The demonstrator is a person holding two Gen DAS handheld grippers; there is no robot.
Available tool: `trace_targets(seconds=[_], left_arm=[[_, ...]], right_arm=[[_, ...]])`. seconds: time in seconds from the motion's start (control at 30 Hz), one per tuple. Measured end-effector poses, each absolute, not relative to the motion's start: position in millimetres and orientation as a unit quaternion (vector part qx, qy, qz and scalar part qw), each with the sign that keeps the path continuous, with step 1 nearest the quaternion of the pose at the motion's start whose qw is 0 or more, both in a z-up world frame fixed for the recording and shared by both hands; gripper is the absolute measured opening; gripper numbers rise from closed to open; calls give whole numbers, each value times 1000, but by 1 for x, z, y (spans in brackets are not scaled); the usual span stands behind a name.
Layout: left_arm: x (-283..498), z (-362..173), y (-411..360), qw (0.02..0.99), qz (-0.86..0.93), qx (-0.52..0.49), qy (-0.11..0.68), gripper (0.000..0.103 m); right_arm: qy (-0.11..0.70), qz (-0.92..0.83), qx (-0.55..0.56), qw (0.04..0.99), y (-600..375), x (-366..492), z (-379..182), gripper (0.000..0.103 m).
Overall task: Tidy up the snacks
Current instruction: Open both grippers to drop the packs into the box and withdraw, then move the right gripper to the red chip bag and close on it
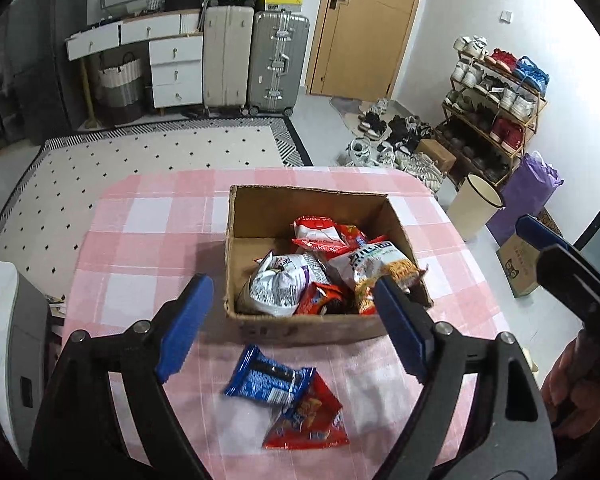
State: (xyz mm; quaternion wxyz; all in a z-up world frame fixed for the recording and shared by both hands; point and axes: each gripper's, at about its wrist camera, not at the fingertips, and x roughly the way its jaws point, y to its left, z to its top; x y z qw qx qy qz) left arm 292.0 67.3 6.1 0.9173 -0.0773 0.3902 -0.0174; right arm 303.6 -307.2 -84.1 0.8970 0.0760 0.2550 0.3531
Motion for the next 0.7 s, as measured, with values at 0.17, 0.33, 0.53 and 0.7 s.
trace_targets(seconds=[0.17, 0.33, 0.53, 0.7], left_arm=[[256, 14, 66, 925, -8, -76, 372, 88], [221, 16, 64, 928, -4, -75, 364, 90], [180, 18, 64, 935, 1, -80, 347, 102], [150, 20, 68, 938, 7, -90, 335, 102]], right_arm=[[240, 364, 99, 895, -308, 265, -81, 91], [237, 365, 104, 894, -308, 238, -81, 95], [238, 370, 102, 892, -307, 213, -85, 97], [235, 371, 100, 893, -305, 193, -86, 97]])
